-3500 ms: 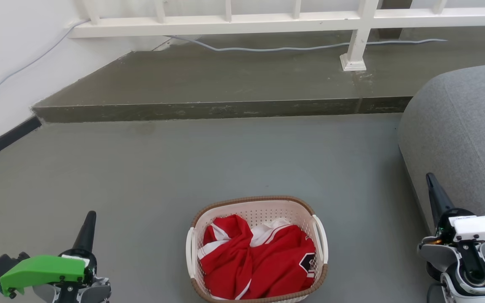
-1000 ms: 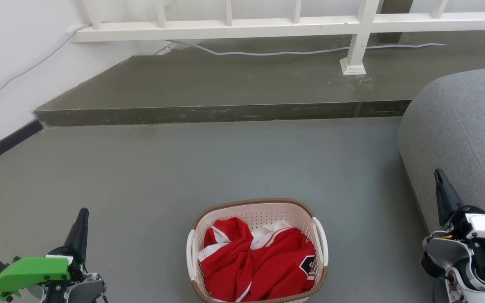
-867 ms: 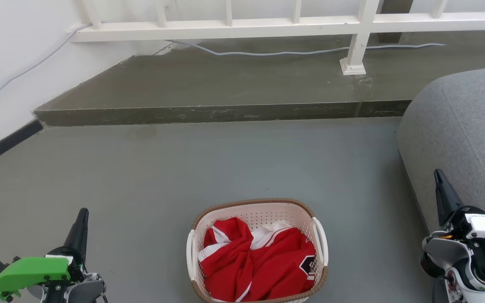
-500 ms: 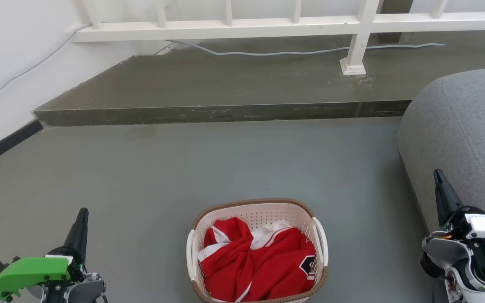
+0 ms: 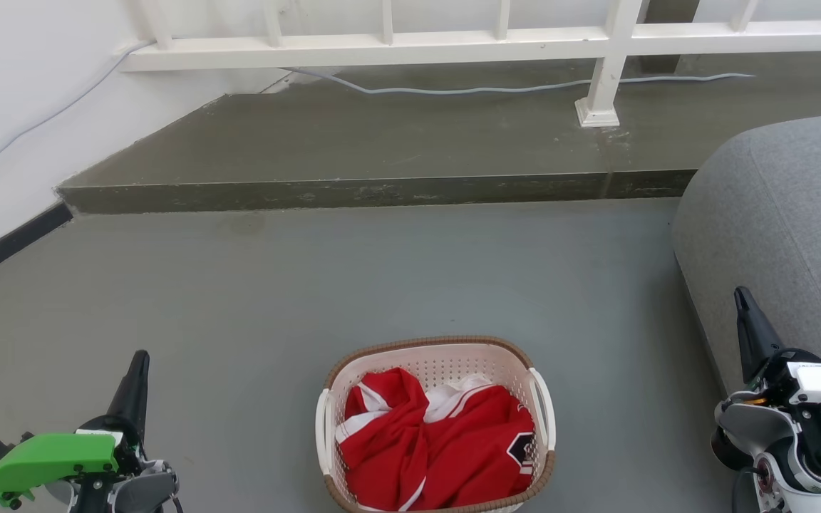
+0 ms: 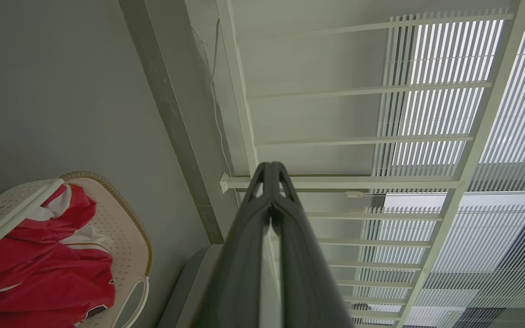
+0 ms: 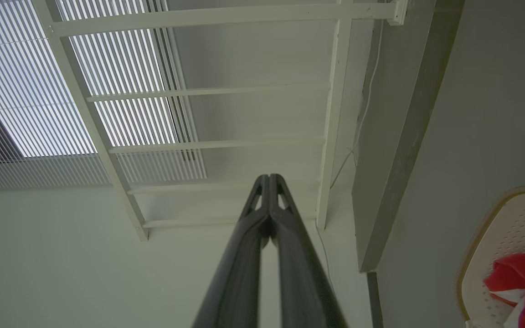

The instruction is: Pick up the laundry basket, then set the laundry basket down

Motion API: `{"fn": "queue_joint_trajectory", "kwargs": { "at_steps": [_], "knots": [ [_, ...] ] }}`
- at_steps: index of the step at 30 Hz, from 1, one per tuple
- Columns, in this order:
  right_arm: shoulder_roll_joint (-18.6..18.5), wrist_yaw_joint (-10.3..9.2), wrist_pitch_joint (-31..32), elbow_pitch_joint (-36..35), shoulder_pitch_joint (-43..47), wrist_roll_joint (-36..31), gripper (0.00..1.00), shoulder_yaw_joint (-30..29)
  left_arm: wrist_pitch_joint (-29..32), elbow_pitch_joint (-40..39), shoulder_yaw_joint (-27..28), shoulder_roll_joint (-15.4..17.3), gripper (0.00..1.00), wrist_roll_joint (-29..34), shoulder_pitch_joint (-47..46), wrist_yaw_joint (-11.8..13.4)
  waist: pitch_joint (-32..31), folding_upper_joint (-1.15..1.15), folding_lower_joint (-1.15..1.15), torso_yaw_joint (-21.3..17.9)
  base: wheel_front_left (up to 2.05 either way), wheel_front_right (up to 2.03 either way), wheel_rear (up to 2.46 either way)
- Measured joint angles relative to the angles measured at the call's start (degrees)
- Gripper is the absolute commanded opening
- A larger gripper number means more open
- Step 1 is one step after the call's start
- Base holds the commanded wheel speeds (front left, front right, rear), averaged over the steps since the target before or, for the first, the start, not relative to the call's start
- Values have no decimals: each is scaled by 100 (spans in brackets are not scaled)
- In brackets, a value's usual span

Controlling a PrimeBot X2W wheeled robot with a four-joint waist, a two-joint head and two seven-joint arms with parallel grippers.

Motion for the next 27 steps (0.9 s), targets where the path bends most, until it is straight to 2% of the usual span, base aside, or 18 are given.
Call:
{"fn": "queue_joint_trajectory", "kwargs": {
  "at_steps": [27],
  "knots": [
    [10, 0, 1, -1, -1, -1, 0, -16, 2, -1, 24, -18, 0, 0, -37, 0, 1, 0, 0, 0, 0, 0, 0]
  ]
}}
